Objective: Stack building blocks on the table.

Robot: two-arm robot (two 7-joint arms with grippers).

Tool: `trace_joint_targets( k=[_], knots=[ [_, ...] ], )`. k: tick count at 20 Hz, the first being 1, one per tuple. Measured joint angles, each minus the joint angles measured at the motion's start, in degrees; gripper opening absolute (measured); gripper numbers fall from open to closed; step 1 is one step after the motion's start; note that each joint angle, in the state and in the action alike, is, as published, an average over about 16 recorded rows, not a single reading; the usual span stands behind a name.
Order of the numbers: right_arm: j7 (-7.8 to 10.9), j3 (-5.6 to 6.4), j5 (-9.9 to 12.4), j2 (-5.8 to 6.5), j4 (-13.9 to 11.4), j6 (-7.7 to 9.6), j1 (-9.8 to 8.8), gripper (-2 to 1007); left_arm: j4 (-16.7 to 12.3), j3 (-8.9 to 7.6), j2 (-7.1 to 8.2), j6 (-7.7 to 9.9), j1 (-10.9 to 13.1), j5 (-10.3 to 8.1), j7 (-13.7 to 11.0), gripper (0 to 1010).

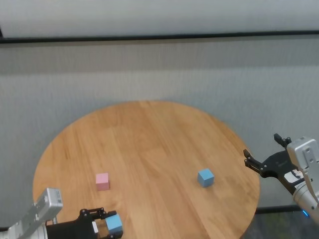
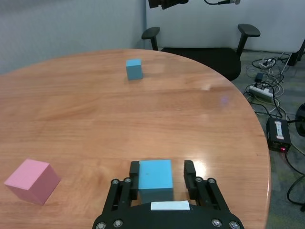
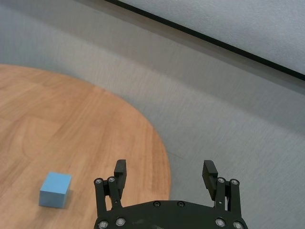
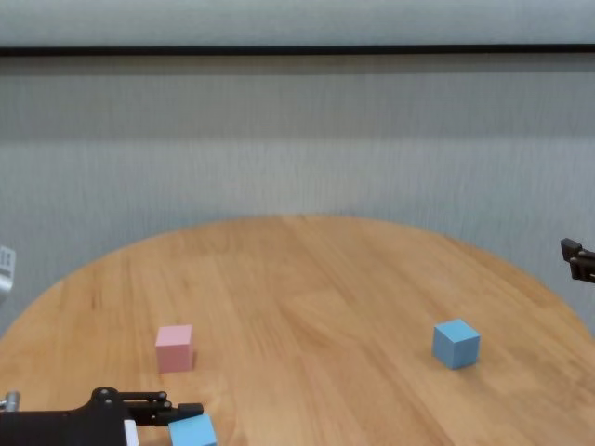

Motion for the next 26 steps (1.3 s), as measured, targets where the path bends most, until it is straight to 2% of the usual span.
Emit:
trace_joint_targets(
  k=[6,10,14,20,26],
  knots=[
    [0.00,0.00,0.0,0.00,0.0,0.00,0.00,1005,-0.3,-0.16,0.18,0.29,0.2,0.04,0.6,484],
    [0.00,0.00,0.0,0.00,0.0,0.00,0.00,1005,-1.8,-0.41,0.72,1.01,0.5,0.37,1.7,425],
    [0.00,0.00,0.0,0.00,0.0,0.00,0.00,1005,-4.8,-0.77,1.60,2.08,0.9,1.05,3.3,402],
    [0.00,0.00,0.0,0.00,0.0,0.00,0.00,1005,-11.1,-1.08,2.91,4.48,1.3,2.69,6.1,400],
    [0.00,0.00,0.0,0.00,0.0,0.00,0.00,1005,-15.9,-0.59,2.99,7.08,0.8,4.67,8.4,400]
  ],
)
